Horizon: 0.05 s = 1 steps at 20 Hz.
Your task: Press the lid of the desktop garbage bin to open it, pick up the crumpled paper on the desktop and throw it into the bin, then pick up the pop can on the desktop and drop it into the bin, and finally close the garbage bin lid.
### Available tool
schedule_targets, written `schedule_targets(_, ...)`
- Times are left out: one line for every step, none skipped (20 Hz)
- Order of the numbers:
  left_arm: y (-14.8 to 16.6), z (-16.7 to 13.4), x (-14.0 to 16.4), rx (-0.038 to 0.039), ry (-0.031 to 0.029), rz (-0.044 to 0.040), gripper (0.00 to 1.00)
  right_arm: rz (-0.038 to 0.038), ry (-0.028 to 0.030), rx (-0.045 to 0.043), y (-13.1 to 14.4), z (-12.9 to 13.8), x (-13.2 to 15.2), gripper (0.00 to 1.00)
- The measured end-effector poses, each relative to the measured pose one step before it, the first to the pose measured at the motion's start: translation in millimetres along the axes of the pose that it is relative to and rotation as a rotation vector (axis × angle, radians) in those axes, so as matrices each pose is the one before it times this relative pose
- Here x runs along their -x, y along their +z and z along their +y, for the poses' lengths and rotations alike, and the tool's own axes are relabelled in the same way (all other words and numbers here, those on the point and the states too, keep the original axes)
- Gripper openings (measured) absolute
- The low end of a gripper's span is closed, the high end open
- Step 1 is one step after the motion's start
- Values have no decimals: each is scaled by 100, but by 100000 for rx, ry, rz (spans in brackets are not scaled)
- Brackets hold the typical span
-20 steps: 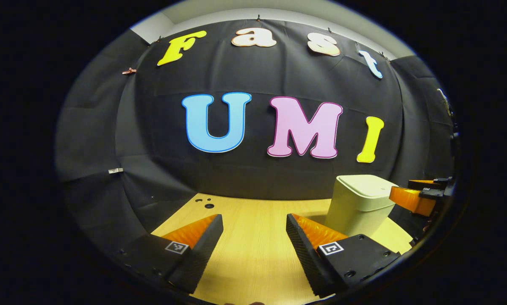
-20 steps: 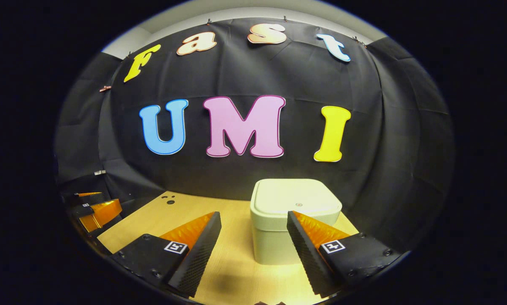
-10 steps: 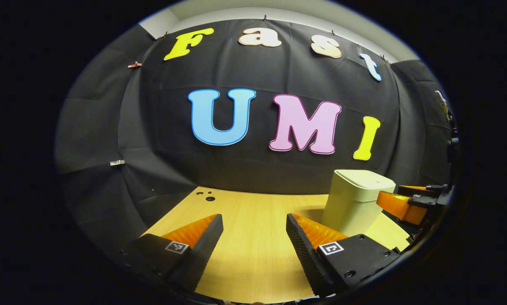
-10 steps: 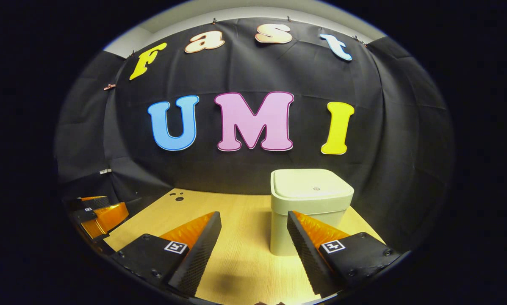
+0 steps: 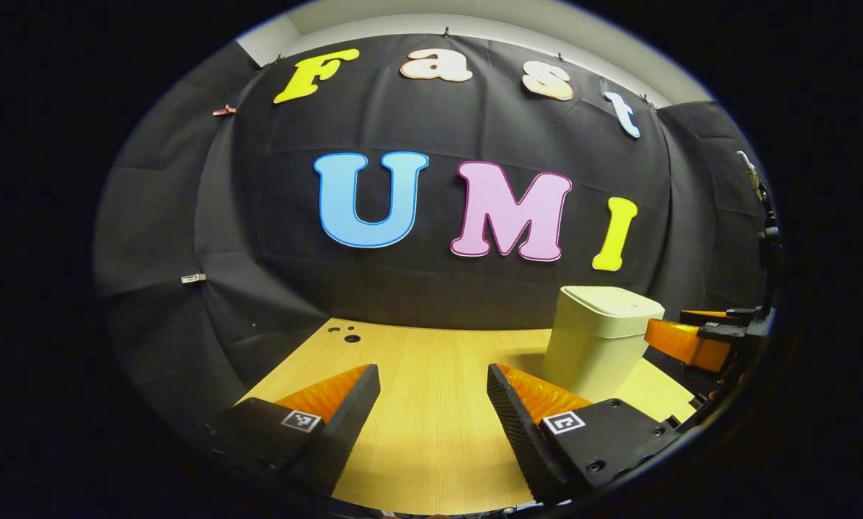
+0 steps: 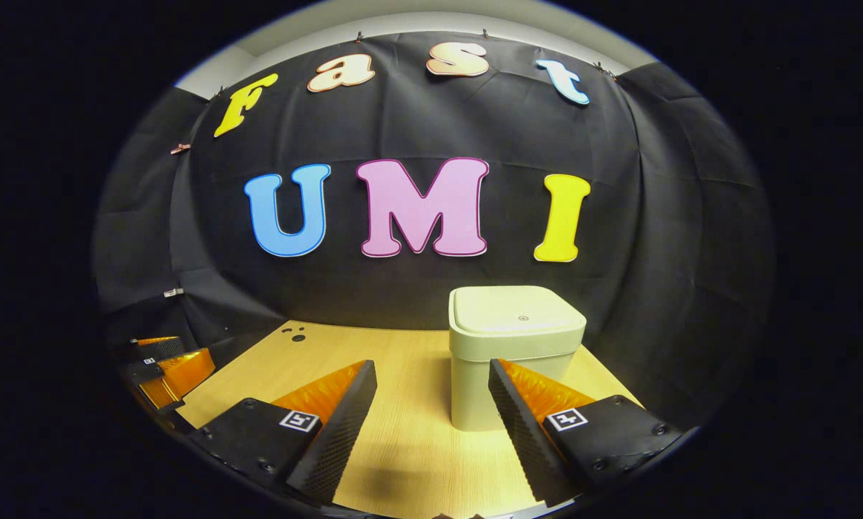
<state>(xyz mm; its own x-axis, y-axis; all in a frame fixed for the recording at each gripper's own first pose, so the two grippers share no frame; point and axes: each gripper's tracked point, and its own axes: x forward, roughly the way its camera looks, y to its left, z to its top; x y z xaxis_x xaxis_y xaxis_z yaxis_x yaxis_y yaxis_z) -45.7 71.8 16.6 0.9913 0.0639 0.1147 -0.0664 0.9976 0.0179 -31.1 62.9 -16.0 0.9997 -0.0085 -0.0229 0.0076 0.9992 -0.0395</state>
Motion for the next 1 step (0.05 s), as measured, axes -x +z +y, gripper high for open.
schedule_targets(-137, 67, 88, -126, -28, -35, 96, 449, -168, -171, -100, -61, 150, 98)
